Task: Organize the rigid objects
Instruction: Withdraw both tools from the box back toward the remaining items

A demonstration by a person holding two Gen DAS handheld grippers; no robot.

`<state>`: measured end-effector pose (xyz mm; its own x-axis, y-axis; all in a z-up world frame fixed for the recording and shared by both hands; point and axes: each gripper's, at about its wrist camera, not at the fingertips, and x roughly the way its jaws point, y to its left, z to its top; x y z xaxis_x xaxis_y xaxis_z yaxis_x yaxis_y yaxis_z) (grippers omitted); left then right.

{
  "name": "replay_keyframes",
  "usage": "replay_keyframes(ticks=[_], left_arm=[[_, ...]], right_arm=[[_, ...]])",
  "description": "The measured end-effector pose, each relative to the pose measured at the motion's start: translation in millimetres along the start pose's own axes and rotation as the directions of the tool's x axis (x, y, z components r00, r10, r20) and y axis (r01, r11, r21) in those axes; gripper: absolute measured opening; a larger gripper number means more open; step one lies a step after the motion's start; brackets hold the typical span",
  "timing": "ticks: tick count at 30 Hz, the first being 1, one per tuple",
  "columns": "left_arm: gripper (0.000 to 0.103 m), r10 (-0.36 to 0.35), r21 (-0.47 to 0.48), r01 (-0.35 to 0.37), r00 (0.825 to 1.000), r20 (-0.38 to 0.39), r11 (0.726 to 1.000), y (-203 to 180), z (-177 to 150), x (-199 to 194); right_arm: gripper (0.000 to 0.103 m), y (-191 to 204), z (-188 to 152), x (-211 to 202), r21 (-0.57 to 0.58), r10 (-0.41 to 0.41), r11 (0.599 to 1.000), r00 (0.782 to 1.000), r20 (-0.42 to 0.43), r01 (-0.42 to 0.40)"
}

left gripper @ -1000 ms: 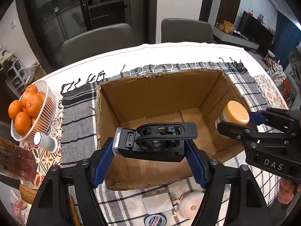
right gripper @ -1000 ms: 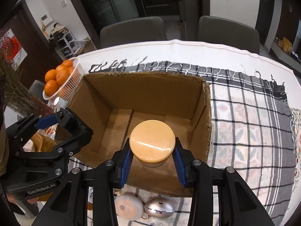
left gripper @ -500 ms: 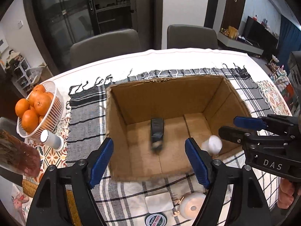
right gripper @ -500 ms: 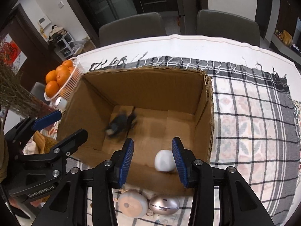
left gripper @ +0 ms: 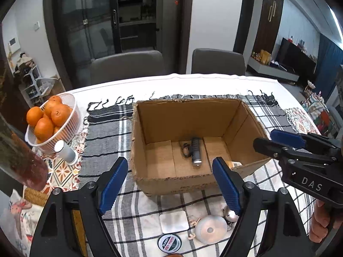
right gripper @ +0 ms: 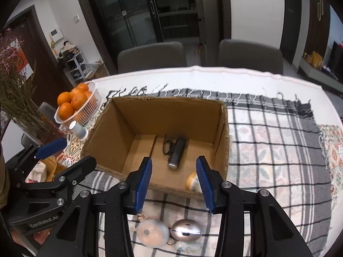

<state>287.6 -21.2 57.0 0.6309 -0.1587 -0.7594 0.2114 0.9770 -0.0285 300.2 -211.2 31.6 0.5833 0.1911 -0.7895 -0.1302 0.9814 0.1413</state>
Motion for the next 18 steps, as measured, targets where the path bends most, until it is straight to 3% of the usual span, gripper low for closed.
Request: replay_keyframes(ticks=[9,11,18], left_arm=[[0.083,0.027,-0.012,-0.027,0.997,0.066,1.0,1.8,-21.9,-35.2],[0.083,0.031,-0.014,-0.03,0.997,0.07,0.999,2.8,-27.4,-39.8],[0.083,0.019,-0.023,-0.017,0.998,0.052,1.0,5.0,-53.8,-49.7]], right_arm=[[0.048,13.3,-17.2,-37.2,-0.024,-0.045,0.999,0.995,0.09,0.047],[0.053,16.9,-23.1,-41.9,-0.031,-0.043,0.998,0.995,0.092,0.046],[0.053,24.3,-42.3,-44.7,-0.047,-0.011,0.999,0.998,0.055,0.014]])
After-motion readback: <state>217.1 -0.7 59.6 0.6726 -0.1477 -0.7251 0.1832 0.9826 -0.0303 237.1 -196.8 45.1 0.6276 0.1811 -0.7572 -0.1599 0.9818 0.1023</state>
